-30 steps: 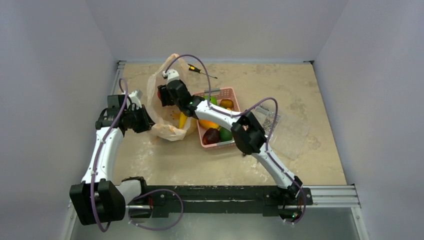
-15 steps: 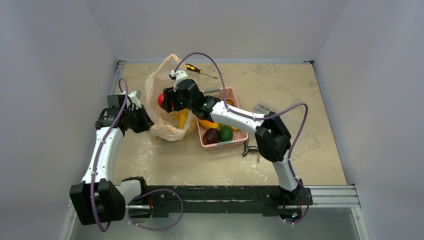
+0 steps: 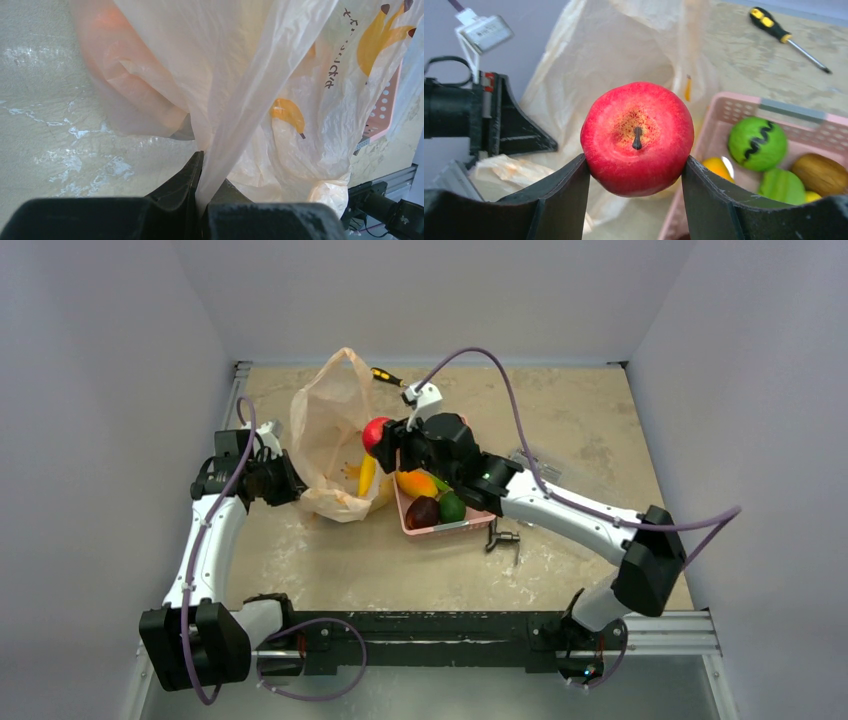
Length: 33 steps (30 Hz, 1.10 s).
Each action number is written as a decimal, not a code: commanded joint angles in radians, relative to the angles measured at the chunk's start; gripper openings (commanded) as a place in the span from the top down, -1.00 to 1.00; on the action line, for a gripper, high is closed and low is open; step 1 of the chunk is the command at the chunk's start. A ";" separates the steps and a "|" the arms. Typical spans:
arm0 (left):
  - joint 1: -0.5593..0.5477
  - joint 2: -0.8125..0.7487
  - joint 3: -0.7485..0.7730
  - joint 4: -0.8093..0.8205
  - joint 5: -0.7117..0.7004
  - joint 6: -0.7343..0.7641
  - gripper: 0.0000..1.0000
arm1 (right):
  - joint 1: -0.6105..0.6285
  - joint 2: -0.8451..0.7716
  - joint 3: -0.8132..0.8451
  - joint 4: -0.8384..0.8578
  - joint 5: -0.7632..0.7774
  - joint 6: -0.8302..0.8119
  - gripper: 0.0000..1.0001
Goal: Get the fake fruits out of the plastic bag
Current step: Place the fake fruit in the bin.
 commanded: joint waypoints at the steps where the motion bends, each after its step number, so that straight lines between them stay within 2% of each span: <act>1: -0.006 -0.031 0.001 0.010 -0.005 0.000 1.00 | -0.006 -0.111 -0.139 0.029 0.205 -0.075 1.00; 6: -0.005 -0.032 0.000 0.013 0.008 -0.001 1.00 | -0.031 -0.117 -0.206 -0.015 0.333 -0.109 1.00; 12: -0.005 -0.042 -0.004 0.013 0.005 0.001 1.00 | -0.036 -0.048 -0.180 -0.081 0.351 -0.093 1.00; 15: -0.007 -0.041 -0.006 0.011 0.002 0.001 1.00 | -0.036 -0.019 -0.166 -0.108 0.322 -0.074 0.91; 23: -0.007 -0.045 -0.004 0.011 0.005 0.003 1.00 | -0.036 0.080 -0.132 -0.166 0.305 -0.059 0.34; 30: -0.007 -0.053 -0.007 0.014 0.010 0.002 1.00 | -0.035 0.094 -0.121 -0.193 0.374 -0.083 -0.32; 33: -0.007 -0.045 -0.002 0.013 0.019 0.002 1.00 | -0.034 0.079 -0.103 -0.208 0.396 -0.100 -0.48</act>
